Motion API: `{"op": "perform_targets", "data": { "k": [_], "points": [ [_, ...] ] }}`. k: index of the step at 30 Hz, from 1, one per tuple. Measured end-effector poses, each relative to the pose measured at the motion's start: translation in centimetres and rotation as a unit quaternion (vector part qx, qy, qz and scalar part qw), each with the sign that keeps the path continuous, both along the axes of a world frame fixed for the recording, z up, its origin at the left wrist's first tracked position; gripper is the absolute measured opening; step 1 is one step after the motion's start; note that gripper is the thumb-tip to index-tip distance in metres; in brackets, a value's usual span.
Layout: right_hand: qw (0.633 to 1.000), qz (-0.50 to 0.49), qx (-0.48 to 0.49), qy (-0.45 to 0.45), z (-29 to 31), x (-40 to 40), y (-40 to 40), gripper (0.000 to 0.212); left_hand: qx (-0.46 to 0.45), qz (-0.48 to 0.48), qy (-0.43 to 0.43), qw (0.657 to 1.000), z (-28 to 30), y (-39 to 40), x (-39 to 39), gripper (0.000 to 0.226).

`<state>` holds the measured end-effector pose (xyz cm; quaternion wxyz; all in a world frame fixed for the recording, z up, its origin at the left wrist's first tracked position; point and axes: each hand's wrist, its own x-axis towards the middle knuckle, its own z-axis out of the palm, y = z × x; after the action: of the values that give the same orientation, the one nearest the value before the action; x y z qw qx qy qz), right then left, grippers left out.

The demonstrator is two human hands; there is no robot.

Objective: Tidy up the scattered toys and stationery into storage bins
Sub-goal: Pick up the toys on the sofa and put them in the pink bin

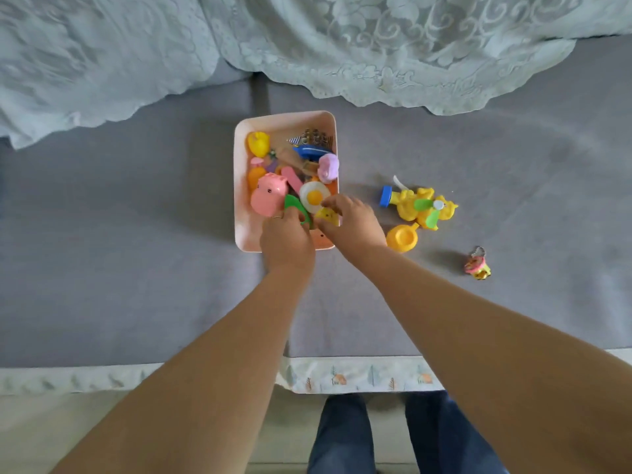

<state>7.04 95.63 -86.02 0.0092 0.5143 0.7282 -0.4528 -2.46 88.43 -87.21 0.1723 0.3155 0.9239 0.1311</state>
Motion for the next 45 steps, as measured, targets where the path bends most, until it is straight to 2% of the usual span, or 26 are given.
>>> {"op": "perform_targets", "data": {
  "k": [2, 6, 14, 18, 21, 26, 28, 36, 40, 45],
  "points": [
    [1.0, -0.012, 0.024, -0.01, -0.5, -0.2, -0.6, 0.036, -0.017, -0.053, 0.046, 0.997, -0.8, -0.8, -0.7, 0.014],
    [0.995, -0.069, 0.066, -0.007, -1.2, 0.1, -0.7, 0.029, 0.01, -0.133, 0.068, 0.989, -1.0, 0.0, -0.1, 0.017],
    [0.974, -0.184, 0.124, -0.039, -2.5, 5.8, 0.6, 0.042, 0.074, -0.257, 0.051, 0.962, -0.6, 3.9, 7.2, 0.018],
    [0.96, -0.209, 0.163, -0.092, -2.9, 9.9, 1.0, 0.044, 0.02, -0.281, 0.01, 0.959, -1.0, 4.4, 10.3, 0.024],
    [0.949, -0.225, 0.152, -0.158, -3.3, 13.5, 1.4, 0.046, -0.027, -0.291, 0.002, 0.956, -1.8, 4.7, 12.3, 0.031],
    [0.935, -0.236, 0.067, -0.256, -4.8, 17.6, 1.3, 0.036, -0.085, -0.271, -0.009, 0.959, -3.4, 5.1, 14.4, 0.048],
    [0.932, -0.236, 0.039, -0.271, -5.4, 18.3, 1.2, 0.036, -0.091, -0.266, -0.03, 0.959, -3.8, 5.4, 14.7, 0.049],
    [0.951, -0.234, 0.004, -0.201, -5.9, 18.5, 2.9, 0.028, -0.151, -0.234, -0.052, 0.959, -3.9, 7.3, 15.7, 0.04],
    [0.969, -0.216, 0.009, -0.117, -3.8, 16.0, 3.9, 0.028, -0.109, -0.214, -0.046, 0.97, -1.4, 7.4, 14.5, 0.04],
    [0.987, -0.159, -0.012, -0.034, -0.2, 9.5, 5.1, 0.032, -0.061, -0.161, 0.007, 0.985, 1.9, 7.1, 9.5, 0.032]
  ]
}}
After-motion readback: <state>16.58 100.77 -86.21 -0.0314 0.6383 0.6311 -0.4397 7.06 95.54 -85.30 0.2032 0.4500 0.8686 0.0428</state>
